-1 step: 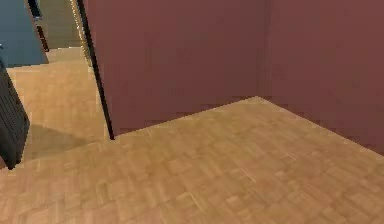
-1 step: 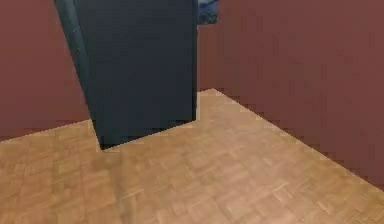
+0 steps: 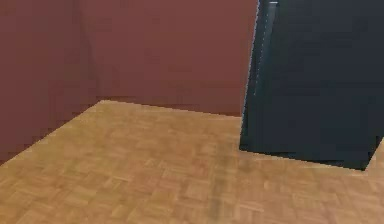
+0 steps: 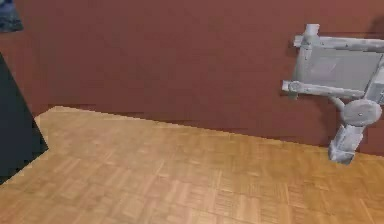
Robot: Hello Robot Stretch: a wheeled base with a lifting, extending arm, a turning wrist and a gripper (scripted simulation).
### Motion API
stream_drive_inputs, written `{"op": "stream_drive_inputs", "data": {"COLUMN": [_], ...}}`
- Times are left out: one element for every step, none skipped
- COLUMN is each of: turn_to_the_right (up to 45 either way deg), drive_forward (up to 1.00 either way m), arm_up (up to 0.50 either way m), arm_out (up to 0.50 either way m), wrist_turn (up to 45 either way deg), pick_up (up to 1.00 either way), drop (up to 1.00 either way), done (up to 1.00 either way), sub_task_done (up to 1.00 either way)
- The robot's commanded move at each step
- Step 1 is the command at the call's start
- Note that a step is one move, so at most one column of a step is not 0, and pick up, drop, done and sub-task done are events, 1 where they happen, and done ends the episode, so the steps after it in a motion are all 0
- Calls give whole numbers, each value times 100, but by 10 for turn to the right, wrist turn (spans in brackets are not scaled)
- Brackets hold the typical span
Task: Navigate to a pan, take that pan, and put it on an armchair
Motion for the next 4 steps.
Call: {"op": "stream_drive_inputs", "data": {"turn_to_the_right": [450,450,120,0], "drive_forward": [0,0,0,25], "arm_up": [0,0,0,0], "arm_out": [0,0,0,0], "wrist_turn": [0,0,0,0], "pick_up": [0,0,0,0], "drop": [0,0,0,0], "done": [0,0,0,0], "sub_task_done": [0,0,0,0]}}
